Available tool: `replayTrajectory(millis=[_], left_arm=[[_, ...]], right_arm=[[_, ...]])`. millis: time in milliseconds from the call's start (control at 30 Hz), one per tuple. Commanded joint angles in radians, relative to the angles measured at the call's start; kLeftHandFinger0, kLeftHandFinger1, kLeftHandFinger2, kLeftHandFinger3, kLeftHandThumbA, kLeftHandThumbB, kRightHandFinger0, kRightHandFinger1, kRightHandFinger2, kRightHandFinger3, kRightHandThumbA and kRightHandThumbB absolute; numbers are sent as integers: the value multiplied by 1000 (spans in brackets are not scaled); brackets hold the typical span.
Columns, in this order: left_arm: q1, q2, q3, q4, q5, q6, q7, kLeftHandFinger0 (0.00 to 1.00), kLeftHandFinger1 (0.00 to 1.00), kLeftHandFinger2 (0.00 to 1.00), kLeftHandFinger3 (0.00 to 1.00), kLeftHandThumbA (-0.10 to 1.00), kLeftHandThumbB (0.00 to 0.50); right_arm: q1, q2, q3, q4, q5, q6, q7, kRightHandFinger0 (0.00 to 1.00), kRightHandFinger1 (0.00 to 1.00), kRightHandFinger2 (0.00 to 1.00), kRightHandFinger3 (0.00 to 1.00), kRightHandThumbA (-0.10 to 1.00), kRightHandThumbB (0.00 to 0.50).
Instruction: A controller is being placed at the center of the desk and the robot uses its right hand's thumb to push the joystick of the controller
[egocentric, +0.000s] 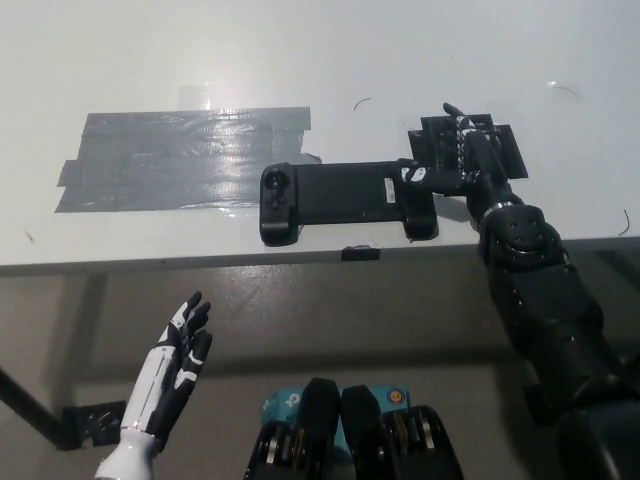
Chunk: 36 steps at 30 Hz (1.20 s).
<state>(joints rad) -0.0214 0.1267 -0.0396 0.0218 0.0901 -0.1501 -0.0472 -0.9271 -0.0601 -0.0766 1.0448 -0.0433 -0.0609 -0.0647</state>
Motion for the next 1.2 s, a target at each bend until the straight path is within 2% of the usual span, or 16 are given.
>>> replayTrajectory(millis=[0,67,333,400,433,467,500,533,567,600,800,1167], left_arm=[[-12,14,8,-32,-2,-25,-4,1000,1000,1000,1000,897,13],[-15,14,8,-27,-5,-31,-4,1000,1000,1000,1000,900,14],[-18,10,11,-29,-16,-27,-6,1000,1000,1000,1000,895,21],[-18,9,10,-28,-12,-30,-3,1000,1000,1000,1000,894,23],[-19,10,11,-25,-13,-32,-3,1000,1000,1000,1000,895,25],[-19,10,11,-24,-10,-33,-2,1000,1000,1000,1000,897,27],[-20,10,12,-20,-13,-36,-2,1000,1000,1000,1000,898,28],[-20,9,12,-20,-15,-34,-2,1000,1000,1000,1000,899,30],[-21,11,12,-19,-18,-33,-6,1000,1000,1000,1000,900,31],[-22,10,12,-18,-16,-33,-4,1000,1000,1000,1000,900,31],[-20,11,13,-32,-12,-19,-3,1000,1000,1000,1000,908,39],[-30,12,12,-31,-12,-24,-7,1000,1000,1000,1000,915,26]], right_arm=[[-30,-17,-8,30,20,-74,-12,1000,1000,1000,1000,1000,320],[-31,-18,-3,43,16,-79,-16,1000,1000,1000,1000,1000,322],[-32,-12,-2,70,15,-96,-23,1000,1000,1000,1000,1000,385],[-34,-12,-2,74,16,-100,-26,1000,1000,1000,1000,1000,337],[-37,-12,-3,76,16,-105,-36,1000,1000,1000,1000,1000,238],[-40,-11,-3,78,12,-108,-49,1000,1000,1000,1000,942,208],[-44,-10,-8,78,17,-111,-56,1000,1000,1000,1000,751,92],[-44,-11,-1,78,4,-115,-75,1000,1000,1000,1000,413,4],[-41,-11,-5,81,6,-143,-88,1000,1000,1000,1000,-47,0],[-38,-11,-4,87,3,-168,-100,1000,1000,1000,1000,-98,0],[-44,-14,-1,101,-13,-195,-169,1000,1000,1000,1000,-100,0],[-45,-22,1,76,-22,-228,-186,1000,1000,1000,1000,-100,0]])
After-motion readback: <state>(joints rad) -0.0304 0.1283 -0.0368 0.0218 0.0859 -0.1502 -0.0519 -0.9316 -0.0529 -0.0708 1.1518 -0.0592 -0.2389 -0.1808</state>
